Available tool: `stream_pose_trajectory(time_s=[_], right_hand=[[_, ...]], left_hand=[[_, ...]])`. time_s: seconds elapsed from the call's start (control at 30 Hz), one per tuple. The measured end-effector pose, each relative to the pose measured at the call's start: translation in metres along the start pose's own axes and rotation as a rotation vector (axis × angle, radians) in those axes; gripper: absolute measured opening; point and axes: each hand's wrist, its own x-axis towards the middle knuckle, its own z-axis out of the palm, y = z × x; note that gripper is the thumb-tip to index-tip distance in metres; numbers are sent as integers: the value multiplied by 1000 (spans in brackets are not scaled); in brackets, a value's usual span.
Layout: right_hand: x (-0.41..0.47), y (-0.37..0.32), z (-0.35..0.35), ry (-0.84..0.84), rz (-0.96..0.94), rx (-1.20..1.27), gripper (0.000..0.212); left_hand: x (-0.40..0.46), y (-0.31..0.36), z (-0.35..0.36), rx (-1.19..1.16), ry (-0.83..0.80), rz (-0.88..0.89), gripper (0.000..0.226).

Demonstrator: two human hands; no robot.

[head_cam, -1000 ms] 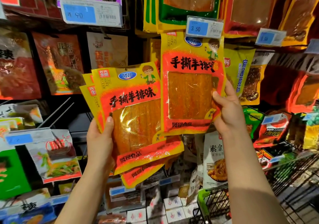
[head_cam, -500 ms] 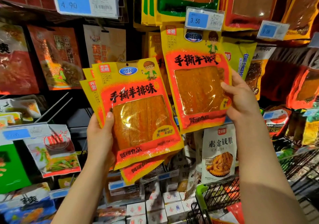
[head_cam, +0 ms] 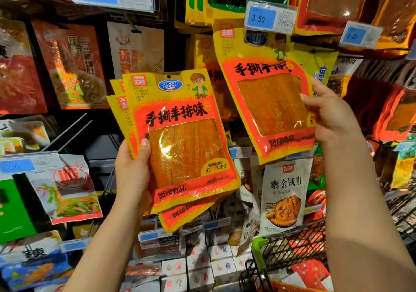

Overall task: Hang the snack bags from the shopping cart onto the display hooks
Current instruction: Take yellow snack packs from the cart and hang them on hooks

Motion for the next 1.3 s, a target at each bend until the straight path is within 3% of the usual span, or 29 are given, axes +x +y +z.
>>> stream_pose_trajectory(time_s=[0.5, 1.07, 1.3], right_hand=[[3, -11, 7, 152, 63, -87, 52], [-4, -30, 0, 167, 41, -127, 61], [7, -44, 5, 115, 76, -415, 57]], left_hand=[[-1, 2, 8, 60, -77, 155, 16], [-11, 15, 21, 15, -173, 228, 20], [-12, 17, 24, 16, -184, 211, 18]])
